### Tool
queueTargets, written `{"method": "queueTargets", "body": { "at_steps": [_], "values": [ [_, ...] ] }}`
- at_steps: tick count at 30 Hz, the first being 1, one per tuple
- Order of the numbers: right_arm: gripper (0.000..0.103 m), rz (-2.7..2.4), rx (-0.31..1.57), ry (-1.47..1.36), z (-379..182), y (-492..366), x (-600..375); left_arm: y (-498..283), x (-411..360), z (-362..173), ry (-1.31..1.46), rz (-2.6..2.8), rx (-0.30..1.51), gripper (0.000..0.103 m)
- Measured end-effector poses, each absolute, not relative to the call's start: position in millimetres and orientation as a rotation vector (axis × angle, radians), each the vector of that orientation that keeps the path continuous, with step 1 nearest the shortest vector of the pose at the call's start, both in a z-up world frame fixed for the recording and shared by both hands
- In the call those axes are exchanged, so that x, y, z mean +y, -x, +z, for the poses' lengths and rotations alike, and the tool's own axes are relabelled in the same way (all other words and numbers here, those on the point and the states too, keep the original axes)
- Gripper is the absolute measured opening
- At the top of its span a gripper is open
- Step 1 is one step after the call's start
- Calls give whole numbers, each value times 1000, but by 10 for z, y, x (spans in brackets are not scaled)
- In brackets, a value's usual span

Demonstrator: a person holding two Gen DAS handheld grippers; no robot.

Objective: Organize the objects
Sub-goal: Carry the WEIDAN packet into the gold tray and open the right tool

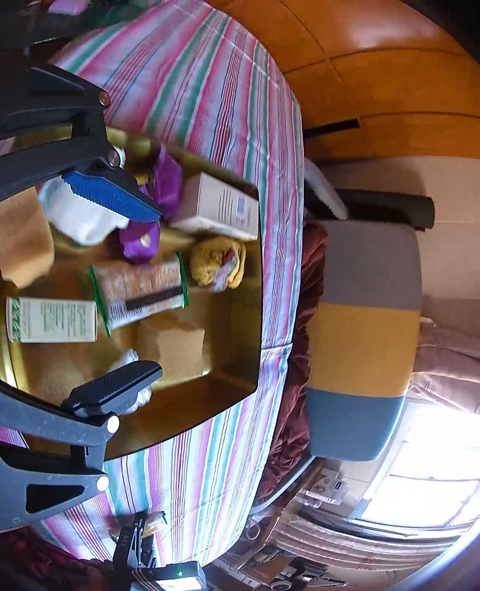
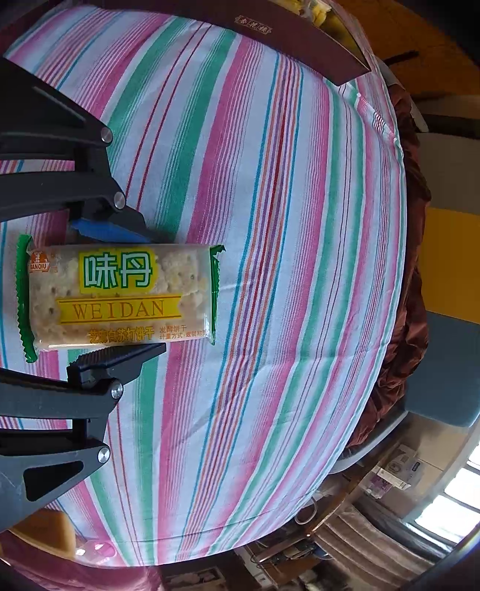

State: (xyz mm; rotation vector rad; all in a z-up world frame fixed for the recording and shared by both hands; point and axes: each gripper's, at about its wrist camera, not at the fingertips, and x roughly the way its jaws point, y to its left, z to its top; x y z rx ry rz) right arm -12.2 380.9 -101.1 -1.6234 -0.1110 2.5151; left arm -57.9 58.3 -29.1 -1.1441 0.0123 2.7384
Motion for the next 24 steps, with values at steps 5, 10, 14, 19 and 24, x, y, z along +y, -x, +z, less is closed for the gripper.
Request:
{"method": "queueTargets", "body": {
  "at_steps": [5,10,14,19,24],
  "values": [
    [48,2589,-7,1675,-908,79,3489,512,442,-260,1128,2765,-14,79],
    [48,2748,8,1628,-612,57,2942,444,344,-240,1116,2784,-28,79],
    [48,2908,19,1565,-314,63,2476,414,277,-235,1110,2795,-45,79],
    [49,3053,38,1534,-168,74,1879,353,204,-202,1088,2821,-52,79],
    [49,3111,2,1579,-275,102,1408,292,99,-142,1059,2857,-57,79]
  ]
}}
